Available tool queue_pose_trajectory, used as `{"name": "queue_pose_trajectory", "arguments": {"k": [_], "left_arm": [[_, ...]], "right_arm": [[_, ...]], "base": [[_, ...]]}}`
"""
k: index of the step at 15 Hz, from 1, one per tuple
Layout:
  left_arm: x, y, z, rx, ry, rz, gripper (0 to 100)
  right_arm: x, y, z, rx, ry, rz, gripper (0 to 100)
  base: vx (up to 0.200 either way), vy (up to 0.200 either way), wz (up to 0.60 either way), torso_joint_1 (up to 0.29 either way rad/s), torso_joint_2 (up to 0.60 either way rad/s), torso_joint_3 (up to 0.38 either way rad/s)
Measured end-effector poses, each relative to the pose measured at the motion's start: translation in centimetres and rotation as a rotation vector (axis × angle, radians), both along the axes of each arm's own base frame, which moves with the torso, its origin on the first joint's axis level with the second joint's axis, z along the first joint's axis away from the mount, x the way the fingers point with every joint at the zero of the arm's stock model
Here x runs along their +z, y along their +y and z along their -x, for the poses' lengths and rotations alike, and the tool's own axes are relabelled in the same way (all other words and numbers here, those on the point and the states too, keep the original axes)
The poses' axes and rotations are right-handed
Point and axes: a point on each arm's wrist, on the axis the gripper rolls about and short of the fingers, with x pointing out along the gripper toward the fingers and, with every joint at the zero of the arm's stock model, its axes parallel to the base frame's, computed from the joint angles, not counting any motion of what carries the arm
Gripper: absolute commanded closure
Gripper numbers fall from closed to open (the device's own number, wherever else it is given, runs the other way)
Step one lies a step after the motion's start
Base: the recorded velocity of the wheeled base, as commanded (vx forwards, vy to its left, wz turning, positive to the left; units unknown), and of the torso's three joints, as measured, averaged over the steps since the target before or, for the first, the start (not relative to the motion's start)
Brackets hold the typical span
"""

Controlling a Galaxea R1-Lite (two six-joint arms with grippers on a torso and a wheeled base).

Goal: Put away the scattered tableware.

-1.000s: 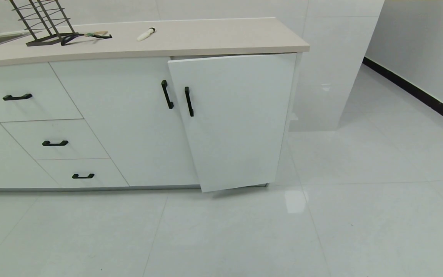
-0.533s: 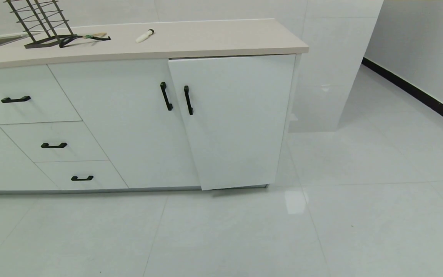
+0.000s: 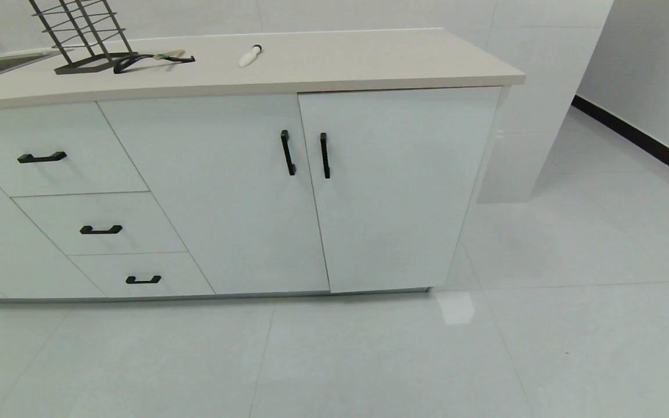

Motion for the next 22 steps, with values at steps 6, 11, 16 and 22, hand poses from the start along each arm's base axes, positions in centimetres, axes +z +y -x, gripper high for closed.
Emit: {"name": "queue_pose_trajectory", "arguments": {"k": [6, 11, 16, 22], "left_arm": [[-0.02, 0.0, 0.0, 0.0, 0.001, 0.0, 0], [-0.01, 0.0, 0.0, 0.001, 0.0, -0.001, 0], [-0.02, 0.01, 0.0, 0.002, 0.002, -0.006, 0], [-0.03, 0.01, 0.0, 0.003, 0.002, -0.008, 0]], "right_arm": [[0.0, -0.01, 0.0, -0.004, 0.001, -0.001, 100], [0.0, -0.01, -0.01, -0.004, 0.001, -0.001, 100], [0.0, -0.01, -0.02, -0.005, 0.002, -0.002, 100], [0.01, -0.01, -0.03, -0.004, 0.003, -0.002, 100]], "base": [[0.133, 0.167, 0.0, 0.003, 0.0, 0.0], [0.2, 0.0, 0.0, 0.0, 0.0, 0.002], [0.12, 0.2, 0.0, 0.001, 0.0, 0.0], [0.0, 0.2, 0.0, 0.006, 0.0, 0.002]]}}
